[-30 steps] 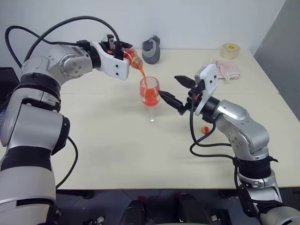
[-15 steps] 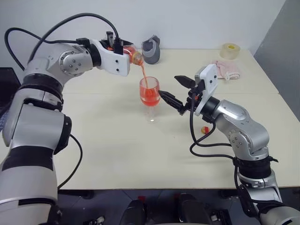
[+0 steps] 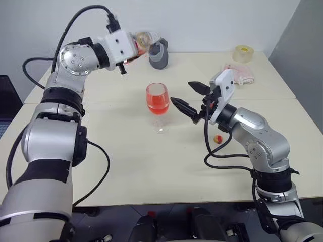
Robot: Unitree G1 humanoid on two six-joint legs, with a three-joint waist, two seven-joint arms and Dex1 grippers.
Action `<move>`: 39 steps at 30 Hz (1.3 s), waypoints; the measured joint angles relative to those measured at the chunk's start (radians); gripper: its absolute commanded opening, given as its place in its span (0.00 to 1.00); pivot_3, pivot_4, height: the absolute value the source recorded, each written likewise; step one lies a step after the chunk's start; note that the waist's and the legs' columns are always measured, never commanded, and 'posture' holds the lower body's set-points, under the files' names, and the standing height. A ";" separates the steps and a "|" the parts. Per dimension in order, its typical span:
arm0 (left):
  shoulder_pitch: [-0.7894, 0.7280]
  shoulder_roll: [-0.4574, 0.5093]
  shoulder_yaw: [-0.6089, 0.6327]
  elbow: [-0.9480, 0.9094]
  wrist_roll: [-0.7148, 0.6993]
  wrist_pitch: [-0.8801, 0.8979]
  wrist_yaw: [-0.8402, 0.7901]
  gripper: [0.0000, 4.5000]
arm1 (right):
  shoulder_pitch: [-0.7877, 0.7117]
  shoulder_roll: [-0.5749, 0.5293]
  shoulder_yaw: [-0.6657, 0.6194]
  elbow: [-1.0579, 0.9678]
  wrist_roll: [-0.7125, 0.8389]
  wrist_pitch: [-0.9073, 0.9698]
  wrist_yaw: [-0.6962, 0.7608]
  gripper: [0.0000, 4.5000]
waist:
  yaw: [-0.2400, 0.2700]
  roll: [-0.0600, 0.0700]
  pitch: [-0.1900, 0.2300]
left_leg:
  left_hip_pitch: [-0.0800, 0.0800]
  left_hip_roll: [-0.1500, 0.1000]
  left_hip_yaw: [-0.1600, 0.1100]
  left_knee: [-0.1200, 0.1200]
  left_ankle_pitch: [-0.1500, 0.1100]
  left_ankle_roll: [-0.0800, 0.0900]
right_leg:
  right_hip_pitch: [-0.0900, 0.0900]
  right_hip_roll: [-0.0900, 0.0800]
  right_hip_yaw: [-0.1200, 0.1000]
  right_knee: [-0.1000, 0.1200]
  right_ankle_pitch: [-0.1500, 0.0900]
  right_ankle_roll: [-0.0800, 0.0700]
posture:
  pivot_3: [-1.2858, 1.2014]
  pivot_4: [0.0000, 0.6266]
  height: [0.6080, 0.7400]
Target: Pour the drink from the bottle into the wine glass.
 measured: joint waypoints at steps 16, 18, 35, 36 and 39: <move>0.593 -0.075 0.320 -0.773 -0.332 0.806 0.283 0.23 | 0.195 -0.142 0.070 -0.167 0.037 -0.069 0.224 1.00 | 0.006 0.000 -0.001 | -0.007 0.001 -0.003 0.010 0.000 0.000 | -0.007 -0.001 0.002 0.006 0.000 0.000 | 0.52 0.24 1.00; 0.651 -0.101 0.362 -0.840 -0.360 0.875 0.344 0.23 | 0.201 -0.141 0.073 -0.169 0.038 -0.085 0.235 1.00 | 0.007 0.000 -0.001 | -0.008 0.001 -0.003 0.010 0.000 0.000 | -0.006 -0.001 0.002 0.007 0.000 0.000 | 0.52 0.24 1.00; 0.926 -0.202 0.425 -0.890 -0.467 0.857 0.405 0.23 | 0.319 -0.127 0.095 -0.197 -0.002 -0.180 0.248 1.00 | 0.041 -0.003 -0.002 | -0.009 0.001 -0.002 0.011 0.000 -0.001 | -0.006 -0.003 0.002 0.006 0.000 0.000 | 0.52 0.24 1.00; 0.924 -0.202 0.424 -0.877 -0.467 0.840 0.403 0.23 | 0.319 -0.127 0.095 -0.197 -0.003 -0.180 0.244 1.00 | 0.041 -0.003 -0.002 | -0.009 0.001 -0.002 0.011 0.000 -0.001 | -0.006 -0.003 0.002 0.006 0.000 0.000 | 0.52 0.24 1.00; 0.915 -0.202 0.421 -0.843 -0.464 0.798 0.403 0.39 | 0.319 -0.125 0.095 -0.192 -0.004 -0.180 0.238 1.00 | 0.041 -0.003 -0.002 | -0.008 0.001 -0.002 0.011 0.000 -0.001 | -0.006 -0.003 0.002 0.006 0.000 0.000 | 0.52 0.24 1.00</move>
